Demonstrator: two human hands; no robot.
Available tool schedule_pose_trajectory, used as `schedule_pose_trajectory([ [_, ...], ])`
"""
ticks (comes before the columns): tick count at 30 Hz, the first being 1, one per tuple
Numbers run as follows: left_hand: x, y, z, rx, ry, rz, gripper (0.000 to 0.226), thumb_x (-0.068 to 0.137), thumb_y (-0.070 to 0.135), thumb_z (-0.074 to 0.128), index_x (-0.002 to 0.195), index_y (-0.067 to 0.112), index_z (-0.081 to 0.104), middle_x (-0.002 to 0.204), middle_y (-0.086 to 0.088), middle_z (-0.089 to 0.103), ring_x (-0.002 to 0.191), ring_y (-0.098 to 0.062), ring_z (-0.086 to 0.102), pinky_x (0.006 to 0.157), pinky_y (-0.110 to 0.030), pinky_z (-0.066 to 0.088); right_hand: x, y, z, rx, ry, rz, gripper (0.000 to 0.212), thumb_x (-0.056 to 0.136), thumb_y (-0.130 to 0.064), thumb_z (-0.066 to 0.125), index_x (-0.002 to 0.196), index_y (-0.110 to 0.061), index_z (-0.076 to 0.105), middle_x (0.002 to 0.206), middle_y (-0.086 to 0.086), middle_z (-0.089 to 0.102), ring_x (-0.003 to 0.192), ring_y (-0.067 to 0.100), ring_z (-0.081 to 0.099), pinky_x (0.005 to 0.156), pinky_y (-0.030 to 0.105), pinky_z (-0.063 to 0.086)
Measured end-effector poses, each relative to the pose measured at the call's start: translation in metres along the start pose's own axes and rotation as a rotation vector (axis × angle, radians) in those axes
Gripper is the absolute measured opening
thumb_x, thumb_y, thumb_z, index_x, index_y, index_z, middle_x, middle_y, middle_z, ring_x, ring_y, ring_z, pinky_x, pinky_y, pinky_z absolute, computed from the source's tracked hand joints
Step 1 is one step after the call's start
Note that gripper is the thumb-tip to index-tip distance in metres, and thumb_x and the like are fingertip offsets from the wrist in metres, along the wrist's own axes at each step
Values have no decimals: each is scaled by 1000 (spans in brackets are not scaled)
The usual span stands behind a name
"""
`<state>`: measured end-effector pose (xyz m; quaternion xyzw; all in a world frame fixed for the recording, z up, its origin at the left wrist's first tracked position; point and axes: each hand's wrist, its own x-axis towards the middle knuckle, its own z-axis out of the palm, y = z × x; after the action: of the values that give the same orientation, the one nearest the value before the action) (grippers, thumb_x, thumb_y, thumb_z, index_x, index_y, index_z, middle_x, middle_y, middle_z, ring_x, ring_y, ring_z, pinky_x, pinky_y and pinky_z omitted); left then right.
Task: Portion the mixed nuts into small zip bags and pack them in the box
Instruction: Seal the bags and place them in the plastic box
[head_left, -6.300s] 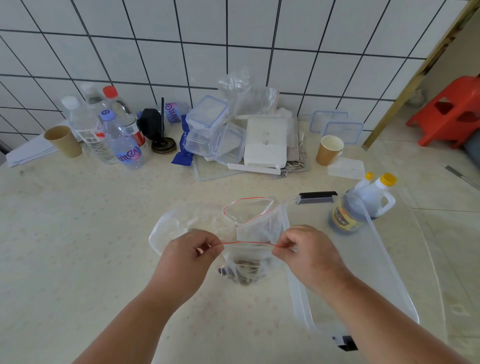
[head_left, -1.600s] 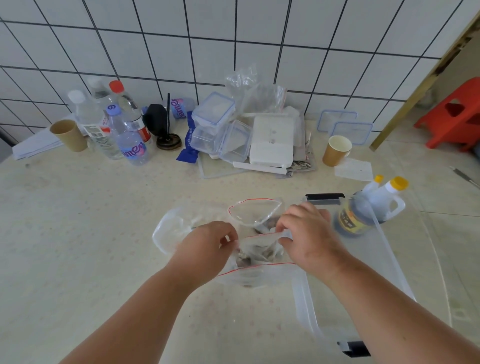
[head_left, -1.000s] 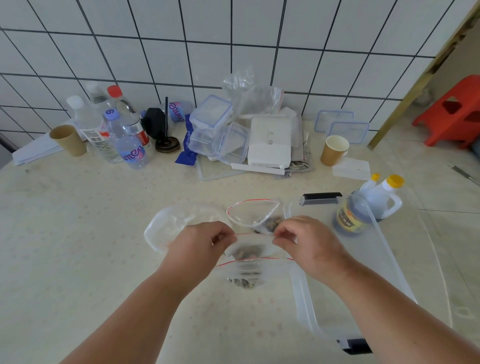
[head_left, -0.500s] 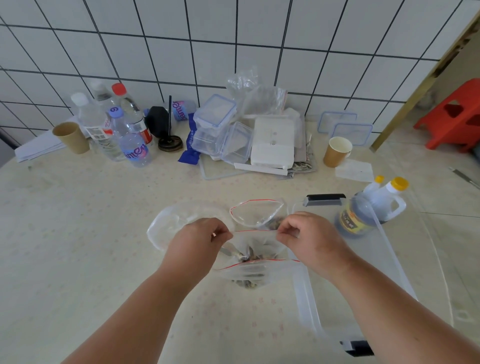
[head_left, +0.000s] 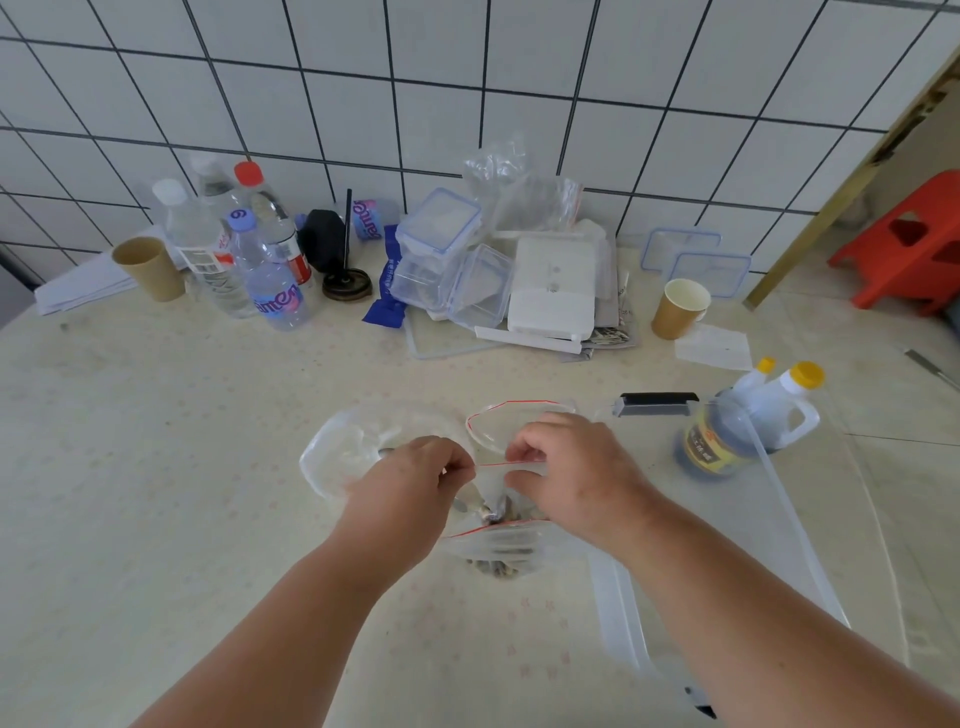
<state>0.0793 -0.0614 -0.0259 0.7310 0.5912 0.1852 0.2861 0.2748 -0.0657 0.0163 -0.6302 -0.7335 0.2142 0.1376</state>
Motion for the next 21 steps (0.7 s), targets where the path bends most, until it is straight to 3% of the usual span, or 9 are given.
schedule_pose_trajectory([
  [5,-1,1,0,1,26,26,12,101,27,62,95,25,73,82,26,56,75,9,54,70,-5,39,6,-12,9,34,-15,-45,8,85,-25,71,90,-19,71,96,-9,66,98,14,61,92,36,46],
  [13,-2,3,1,-12,46,30,14,99,31,67,93,23,77,77,26,56,74,7,54,70,-9,40,5,-16,13,-42,-39,-114,3,88,-19,66,88,-18,68,94,-4,65,96,18,59,91,36,44],
  [18,-3,8,4,-18,35,38,12,99,29,67,95,26,77,76,27,56,75,7,54,69,-9,39,5,-16,16,-139,-93,-126,23,85,-8,59,81,-28,49,92,-9,56,95,16,53,89,31,35],
  [21,-3,8,4,-12,38,37,12,100,28,66,94,26,77,77,27,57,74,6,55,71,-9,38,4,-12,17,-129,-86,-121,19,89,-14,58,83,-30,50,94,-11,57,96,14,53,91,32,36],
])
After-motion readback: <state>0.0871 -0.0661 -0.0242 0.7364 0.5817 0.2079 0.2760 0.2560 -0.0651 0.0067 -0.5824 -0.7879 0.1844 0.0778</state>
